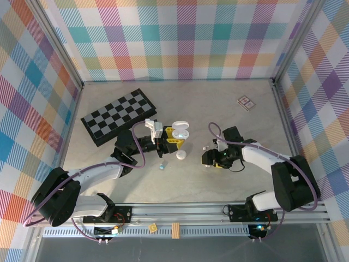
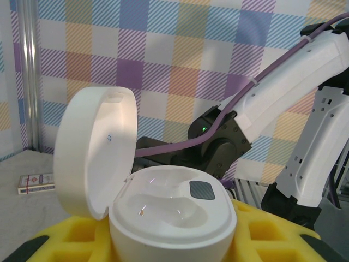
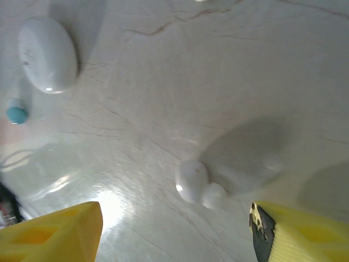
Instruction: Insert the wireless bluetooth earbuds into the charging case
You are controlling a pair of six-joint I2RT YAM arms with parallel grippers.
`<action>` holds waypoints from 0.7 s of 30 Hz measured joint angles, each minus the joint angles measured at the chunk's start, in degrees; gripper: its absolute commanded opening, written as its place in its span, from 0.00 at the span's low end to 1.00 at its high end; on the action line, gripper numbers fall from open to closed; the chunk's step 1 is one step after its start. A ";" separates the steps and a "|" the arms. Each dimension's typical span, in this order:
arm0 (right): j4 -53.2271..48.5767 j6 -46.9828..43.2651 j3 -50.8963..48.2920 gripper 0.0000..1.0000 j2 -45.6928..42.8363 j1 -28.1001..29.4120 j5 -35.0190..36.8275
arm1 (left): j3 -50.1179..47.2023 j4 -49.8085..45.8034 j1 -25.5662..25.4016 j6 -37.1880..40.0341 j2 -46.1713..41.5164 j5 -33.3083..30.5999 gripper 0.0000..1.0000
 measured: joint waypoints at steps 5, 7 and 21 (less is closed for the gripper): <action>-4.24 0.26 3.02 0.72 -2.51 4.52 10.99 | -1.66 -0.24 2.40 0.00 -1.68 -1.22 0.35; -5.11 0.61 3.76 0.72 -3.17 6.93 15.34 | -3.08 -0.15 4.35 0.00 -2.60 -1.66 0.35; -11.43 5.29 10.36 0.68 5.44 25.79 42.73 | -6.10 -0.09 17.18 0.02 -6.95 -4.00 0.35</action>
